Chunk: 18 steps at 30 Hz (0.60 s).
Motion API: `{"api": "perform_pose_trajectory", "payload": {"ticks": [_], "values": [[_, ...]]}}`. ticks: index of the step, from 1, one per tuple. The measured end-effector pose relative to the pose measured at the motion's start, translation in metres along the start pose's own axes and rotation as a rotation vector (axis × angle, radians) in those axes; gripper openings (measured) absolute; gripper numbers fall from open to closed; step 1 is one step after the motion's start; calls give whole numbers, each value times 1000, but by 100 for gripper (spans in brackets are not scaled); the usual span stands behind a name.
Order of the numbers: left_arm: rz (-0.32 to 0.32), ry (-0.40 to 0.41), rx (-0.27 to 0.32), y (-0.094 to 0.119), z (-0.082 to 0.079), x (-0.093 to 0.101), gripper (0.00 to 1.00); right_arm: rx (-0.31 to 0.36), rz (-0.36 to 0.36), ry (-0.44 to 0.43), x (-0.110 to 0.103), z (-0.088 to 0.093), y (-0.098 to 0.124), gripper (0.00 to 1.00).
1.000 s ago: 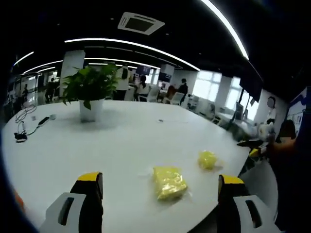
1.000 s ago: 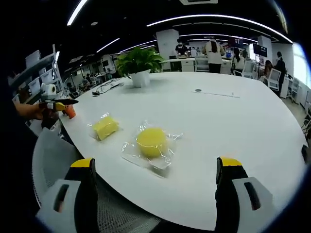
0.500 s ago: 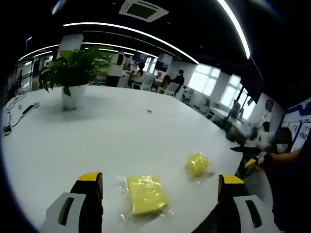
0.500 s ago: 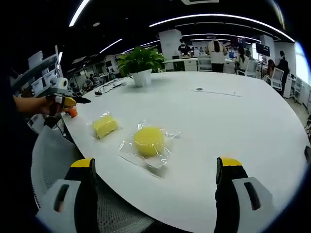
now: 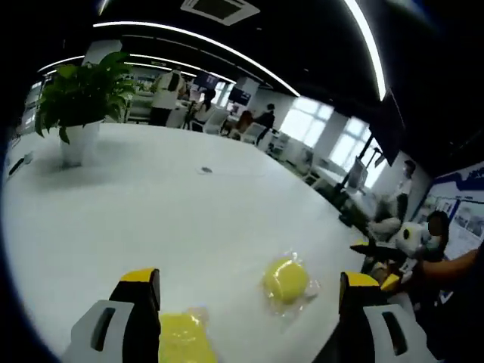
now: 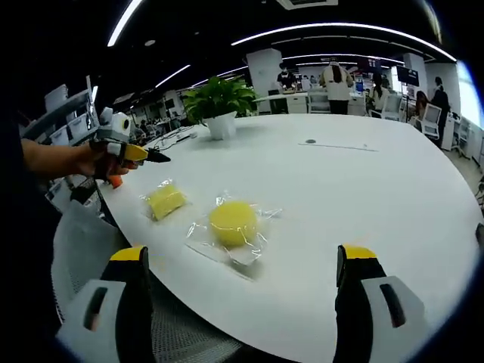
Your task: Compare the silicone blocks by pressing each to a similar depth, holding the contact briefly, and releasing to observe deformation and rebound differences across the visible hardness samples.
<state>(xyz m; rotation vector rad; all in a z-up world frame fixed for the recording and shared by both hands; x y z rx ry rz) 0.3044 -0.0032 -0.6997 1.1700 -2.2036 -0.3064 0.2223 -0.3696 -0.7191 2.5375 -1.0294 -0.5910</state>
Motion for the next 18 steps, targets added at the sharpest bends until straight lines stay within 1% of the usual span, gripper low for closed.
{"api": "perform_pose_trajectory", "payload": {"ticks": [3, 8, 14, 16, 18], "values": [[6, 8, -2, -8, -3, 1, 100, -3, 1, 3, 1, 0, 1, 96], [17, 10, -23, -23, -7, 5, 100, -3, 1, 3, 3, -1, 2, 96], [22, -3, -74, -42, -7, 10, 100, 0, -2, -2, 3, -3, 2, 96], [21, 26, -91, -51, -4, 9, 100, 2, -4, -5, 2, -3, 1, 96], [-15, 67, -96, -59, 0, 6, 100, 2, -6, -7, 0, -2, 0, 96]]}}
Point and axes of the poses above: the point that each gripper's makers call its tool centre point, and the gripper's own axes: y roughly backward along the fingers, x roughly to its right, z roughly out of its underside, the point moved 10 cm from there along y, roughly backward along the fingers, and after that the axes turned 5 degrees about -z, right-handed, at the moved point
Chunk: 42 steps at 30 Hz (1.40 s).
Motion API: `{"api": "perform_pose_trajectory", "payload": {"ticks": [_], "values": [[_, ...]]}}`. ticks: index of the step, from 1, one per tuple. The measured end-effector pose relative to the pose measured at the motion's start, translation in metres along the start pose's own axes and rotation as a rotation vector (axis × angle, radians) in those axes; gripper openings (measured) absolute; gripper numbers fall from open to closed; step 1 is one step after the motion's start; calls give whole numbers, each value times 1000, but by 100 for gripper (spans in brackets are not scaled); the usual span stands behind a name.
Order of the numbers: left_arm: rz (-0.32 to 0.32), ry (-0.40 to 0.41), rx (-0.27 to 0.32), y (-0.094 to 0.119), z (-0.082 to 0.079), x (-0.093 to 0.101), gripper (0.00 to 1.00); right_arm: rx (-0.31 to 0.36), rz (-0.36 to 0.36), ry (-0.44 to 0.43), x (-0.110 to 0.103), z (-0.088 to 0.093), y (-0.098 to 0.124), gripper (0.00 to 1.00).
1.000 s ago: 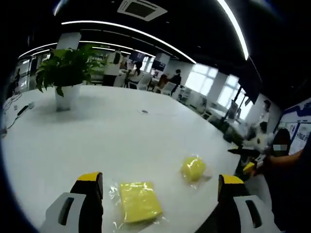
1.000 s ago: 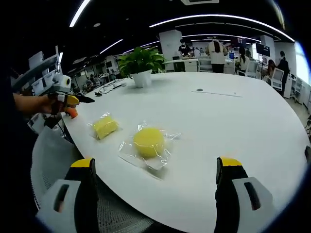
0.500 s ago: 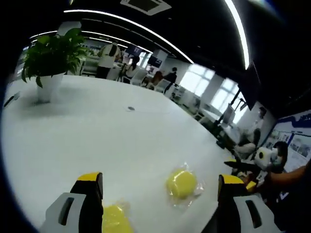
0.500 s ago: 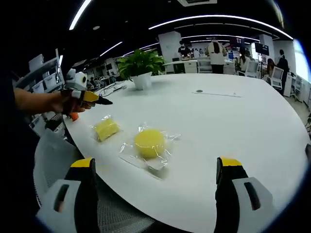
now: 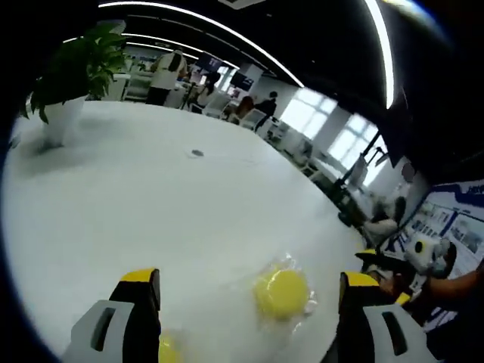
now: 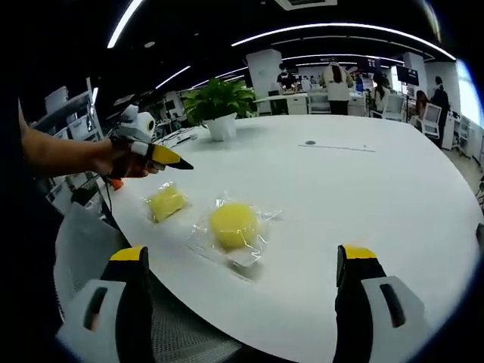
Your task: Compare the silicone blocks by pressing each to a similar depth, holding the contact briefly, and releasing to observe deformation and rebound differences across the visible hardness samples.
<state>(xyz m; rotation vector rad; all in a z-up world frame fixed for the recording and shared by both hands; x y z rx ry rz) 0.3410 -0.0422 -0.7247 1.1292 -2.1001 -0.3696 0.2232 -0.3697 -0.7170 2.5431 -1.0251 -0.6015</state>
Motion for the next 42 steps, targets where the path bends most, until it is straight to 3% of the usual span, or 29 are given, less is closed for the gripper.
{"api": "perform_pose_trajectory", "payload": {"ticks": [4, 9, 14, 18, 23, 27, 31, 36, 39, 40, 41, 42], "values": [[-14, 73, -51, -18, 7, -1, 96, -9, -7, 2, -1, 3, 0, 96], [-5, 125, -68, -36, 15, -1, 92, -17, -5, -5, 0, 5, 2, 96], [-16, 241, -88, -48, 24, -4, 83, -16, -1, -12, 0, 6, 3, 96], [-10, 236, -106, -53, 26, -2, 77, -17, 0, -17, 1, 7, 4, 96], [-20, 294, -128, -62, 30, -7, 64, -37, 2, -10, 1, 10, 4, 96], [-21, 341, -159, -68, 35, -4, 45, -37, -5, -9, -1, 9, 3, 96], [-7, 342, -110, -72, 36, -2, 24, -37, -4, 1, -1, 7, 4, 96], [-2, 367, -144, -79, 42, 1, 23, -33, 2, 3, -1, 5, 8, 96], [-8, 363, -155, -80, 44, 3, 13, -34, 6, 3, 1, 4, 9, 96], [-17, 327, -147, -80, 45, 2, 4, -32, 8, 3, 1, 4, 10, 96], [20, 275, -94, -82, 42, 3, 2, -29, 9, 3, 2, 4, 10, 96], [3, 275, -123, -80, 44, 4, 1, -27, 11, 1, 2, 3, 11, 96]]}}
Point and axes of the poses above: the point that each gripper's makers call its tool centre point, and the gripper's own axes: y roughly backward along the fingers, x roughly to its right, z roughly out of its underside, the point moved 10 cm from there along y, roughly backward along the fingers, and after that the axes turned 5 degrees about -z, right-handed, at the moved point
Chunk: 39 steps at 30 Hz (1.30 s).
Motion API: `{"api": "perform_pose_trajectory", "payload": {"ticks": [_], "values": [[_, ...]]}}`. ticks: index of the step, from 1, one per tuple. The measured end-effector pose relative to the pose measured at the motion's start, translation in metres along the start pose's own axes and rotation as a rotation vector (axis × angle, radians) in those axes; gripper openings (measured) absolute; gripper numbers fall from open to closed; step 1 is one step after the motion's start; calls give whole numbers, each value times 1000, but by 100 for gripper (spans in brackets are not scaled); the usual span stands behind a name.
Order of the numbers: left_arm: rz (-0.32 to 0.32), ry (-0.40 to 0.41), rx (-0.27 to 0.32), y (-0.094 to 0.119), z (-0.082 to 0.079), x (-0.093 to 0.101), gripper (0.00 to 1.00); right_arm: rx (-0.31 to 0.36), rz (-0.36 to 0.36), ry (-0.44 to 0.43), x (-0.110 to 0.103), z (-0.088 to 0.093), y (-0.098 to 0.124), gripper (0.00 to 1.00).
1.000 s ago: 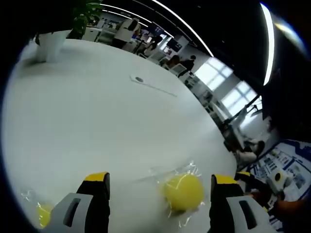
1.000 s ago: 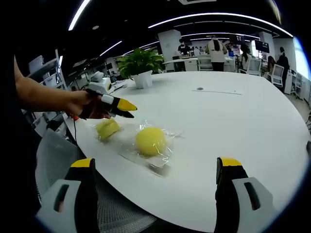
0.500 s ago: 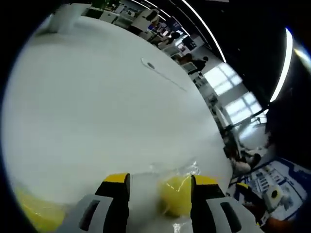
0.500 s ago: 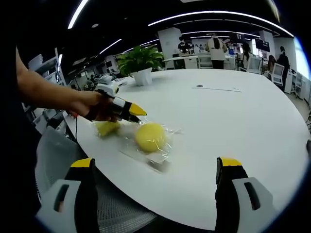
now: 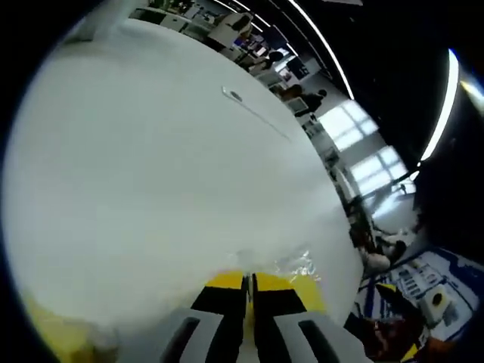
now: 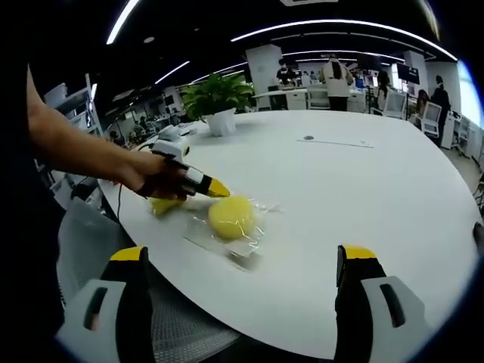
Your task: Compare the silicone blocks by pressing each to a similar depth, holding the contact briefly, and releasing to observe deformation and rebound differences across the visible hardness samples.
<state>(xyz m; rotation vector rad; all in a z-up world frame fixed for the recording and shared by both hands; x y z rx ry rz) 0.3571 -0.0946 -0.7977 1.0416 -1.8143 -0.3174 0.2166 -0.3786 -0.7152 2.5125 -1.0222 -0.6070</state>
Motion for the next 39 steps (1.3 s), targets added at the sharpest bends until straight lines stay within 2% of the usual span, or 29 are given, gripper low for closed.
{"api": "perform_pose_trajectory", "payload": {"ticks": [1, 8, 9, 10, 11, 12, 14, 15, 17, 18, 19, 20, 22, 24, 26, 28, 34, 39], "values": [[4, -29, 7, 0, 0, 0, 1, 1, 1, 0, 0, 0, 0, 96], [13, 35, -16, 1, -3, 0, 0, 1, -1, -2, -1, 0, -1, 96], [19, 71, -34, 2, -3, -1, 0, 1, 0, -2, -1, 0, -1, 96], [23, 59, -31, 1, -4, -2, 0, 1, 0, -1, -1, 0, -1, 96], [32, -20, -17, 2, -4, 0, 0, 1, -1, -1, -1, 0, -1, 96], [22, -25, -22, 3, -3, 1, 0, 1, -1, -1, -1, 1, 0, 96], [21, 49, -26, 2, -3, 1, 0, -1, 0, -1, -1, 1, 0, 96], [33, 86, -20, 3, -3, 2, 0, -1, 0, -2, -1, 1, 0, 96], [73, 93, -1, 5, -3, 4, 0, -2, 1, 1, -1, 0, 0, 96], [131, 66, 10, 8, -4, 8, 0, 0, 0, 1, -1, 0, 0, 96], [139, 63, 11, 9, -4, 9, 0, 2, 0, 1, -1, -1, 0, 96], [129, 93, 3, 9, -4, 10, 0, 5, 1, 0, -1, -1, 0, 96], [162, 139, 8, 9, -6, 17, 0, 7, -1, 0, -1, -1, 0, 96], [174, 148, 9, 9, -7, 19, 0, 7, -2, 4, -3, -2, -1, 96], [186, 109, 43, 12, -9, 26, 0, 8, -3, 5, -4, -2, -1, 96], [207, 116, 41, 14, -9, 29, 0, 13, -1, 7, -5, -3, -1, 96], [232, 46, 70, 23, -15, 40, 0, 12, -1, 8, -6, -1, 0, 96], [223, -157, 127, 34, -23, 52, 0, 17, 0, 9, -7, -1, 0, 96]]}}
Point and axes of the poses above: the point that each gripper's makers call its tool centre point, and the gripper's own axes: y roughly backward along the fingers, x roughly to its right, z roughly out of its underside, the point moved 10 cm from there along y, roughly backward along the fingers, and after that the axes turned 5 degrees about -z, right-handed, at the moved point
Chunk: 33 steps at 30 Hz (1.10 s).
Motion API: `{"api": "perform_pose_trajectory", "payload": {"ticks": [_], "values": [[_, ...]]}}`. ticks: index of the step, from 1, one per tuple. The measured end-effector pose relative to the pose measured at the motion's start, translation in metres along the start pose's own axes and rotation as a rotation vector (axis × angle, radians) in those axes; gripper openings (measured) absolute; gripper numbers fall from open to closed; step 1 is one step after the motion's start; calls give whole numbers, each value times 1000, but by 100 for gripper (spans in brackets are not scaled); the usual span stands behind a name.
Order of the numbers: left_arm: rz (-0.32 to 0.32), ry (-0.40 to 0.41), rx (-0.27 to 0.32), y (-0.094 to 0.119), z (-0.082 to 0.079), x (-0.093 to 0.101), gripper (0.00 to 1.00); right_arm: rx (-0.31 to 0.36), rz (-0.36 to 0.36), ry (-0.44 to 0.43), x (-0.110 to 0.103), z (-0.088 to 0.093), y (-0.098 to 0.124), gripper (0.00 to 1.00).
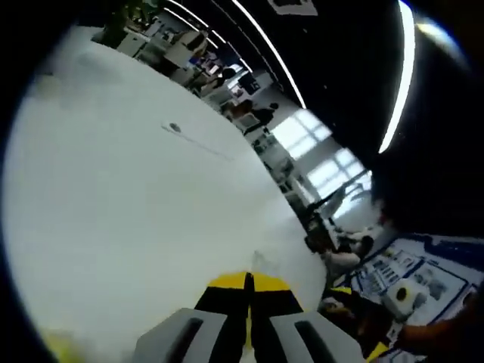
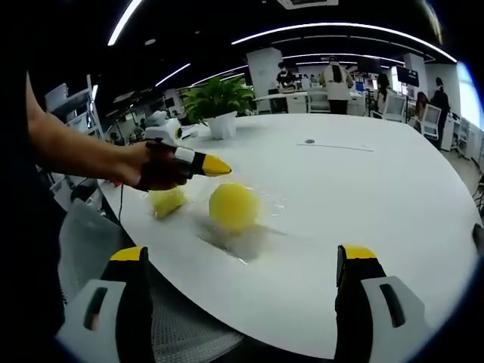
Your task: Compare the silicone blocks by pressing each to a similar depth, holding the contact briefly, and releasing to observe deformation and rebound differences across the visible hardness samples.
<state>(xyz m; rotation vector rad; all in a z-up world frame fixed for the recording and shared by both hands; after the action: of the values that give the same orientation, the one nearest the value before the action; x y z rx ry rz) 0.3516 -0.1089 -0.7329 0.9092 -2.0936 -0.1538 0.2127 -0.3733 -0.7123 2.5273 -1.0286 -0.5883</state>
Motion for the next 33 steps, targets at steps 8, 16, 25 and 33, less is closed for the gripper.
{"api": "perform_pose_trajectory", "payload": {"ticks": [8, 16, 25, 33], "values": [[-8, -180, 43, 13, -25, 13, 0, 20, 1, 16, -3, -6, 0, 96], [-20, -237, 64, 25, -39, 17, 0, 31, -1, 23, -6, -9, -1, 96], [10, -338, 89, 39, -57, 37, 0, 47, -7, 36, -12, -16, 1, 96], [67, -417, 107, 54, -75, 66, 0, 87, -1, 21, -11, -27, 3, 96]]}}
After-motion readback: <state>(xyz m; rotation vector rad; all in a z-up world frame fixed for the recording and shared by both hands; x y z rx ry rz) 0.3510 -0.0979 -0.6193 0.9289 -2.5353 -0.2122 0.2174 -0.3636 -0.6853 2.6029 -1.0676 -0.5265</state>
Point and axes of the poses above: the point that each gripper's makers call its tool centre point, and the gripper's own axes: y roughly backward along the fingers, x roughly to its right, z roughly out of its underside, the point moved 10 cm from there along y, roughly backward along the fingers, and after that the axes turned 5 degrees about -z, right-handed, at the moved point
